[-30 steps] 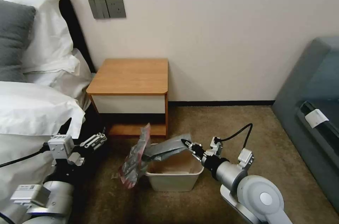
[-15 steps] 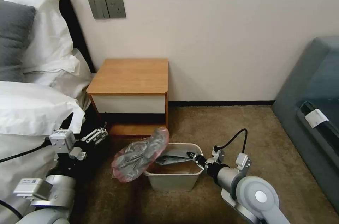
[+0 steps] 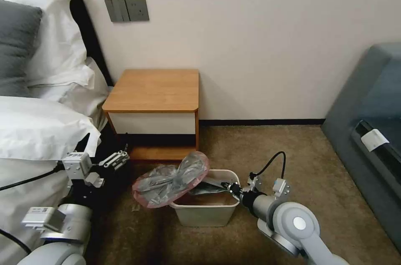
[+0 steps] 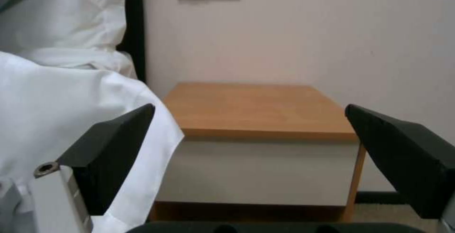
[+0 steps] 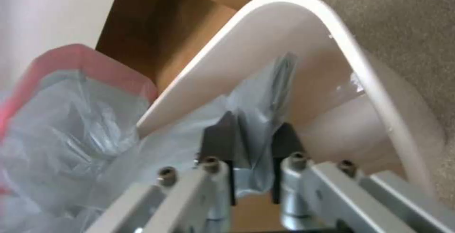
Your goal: Pick up the garbage bag from the table and place it over the trash can.
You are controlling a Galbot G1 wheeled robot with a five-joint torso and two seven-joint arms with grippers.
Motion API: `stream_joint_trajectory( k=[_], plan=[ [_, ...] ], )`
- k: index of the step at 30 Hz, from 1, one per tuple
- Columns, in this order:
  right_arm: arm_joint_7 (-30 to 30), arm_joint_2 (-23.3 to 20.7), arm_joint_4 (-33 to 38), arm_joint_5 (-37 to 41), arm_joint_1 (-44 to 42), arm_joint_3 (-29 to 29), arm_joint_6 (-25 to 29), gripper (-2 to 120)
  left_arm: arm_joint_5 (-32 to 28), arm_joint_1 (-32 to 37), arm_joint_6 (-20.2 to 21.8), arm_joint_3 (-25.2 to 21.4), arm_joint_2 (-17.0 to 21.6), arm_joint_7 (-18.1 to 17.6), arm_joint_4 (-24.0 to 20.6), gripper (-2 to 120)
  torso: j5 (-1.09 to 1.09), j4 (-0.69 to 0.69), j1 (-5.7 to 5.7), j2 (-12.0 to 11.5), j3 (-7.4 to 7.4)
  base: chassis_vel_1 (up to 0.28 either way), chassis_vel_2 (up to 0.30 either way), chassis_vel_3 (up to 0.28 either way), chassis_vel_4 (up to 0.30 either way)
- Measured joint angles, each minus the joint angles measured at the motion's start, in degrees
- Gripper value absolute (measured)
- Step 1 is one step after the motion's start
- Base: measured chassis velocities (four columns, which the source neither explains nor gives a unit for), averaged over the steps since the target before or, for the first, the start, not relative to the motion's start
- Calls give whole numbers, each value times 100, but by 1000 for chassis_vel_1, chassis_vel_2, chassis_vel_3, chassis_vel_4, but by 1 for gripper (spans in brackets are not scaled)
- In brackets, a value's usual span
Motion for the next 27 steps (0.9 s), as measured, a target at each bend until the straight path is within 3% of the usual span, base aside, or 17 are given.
stream_joint_trajectory(
  k=[9, 16, 21, 27],
  plan=[
    [640, -72, 435, 281, -85, 117, 14, 55, 48, -15, 0, 36, -91, 17, 10, 100, 0, 0, 0, 0, 0, 0, 0, 0, 0],
    [886, -121, 742, 463, -104, 154, 45, 78, 91, 0, -22, 37, -143, 26, 11, 100, 0, 0, 0, 0, 0, 0, 0, 0, 0],
    [1252, -238, 1287, 637, -137, 239, 181, 96, 134, 3, -35, 41, -169, 37, 38, 100, 0, 0, 0, 0, 0, 0, 0, 0, 0],
    [1505, -370, 1830, 802, -229, 392, 309, 100, 179, -16, -39, 66, -175, 59, 101, 100, 0, 0, 0, 0, -1, 0, 0, 0, 0]
  ],
)
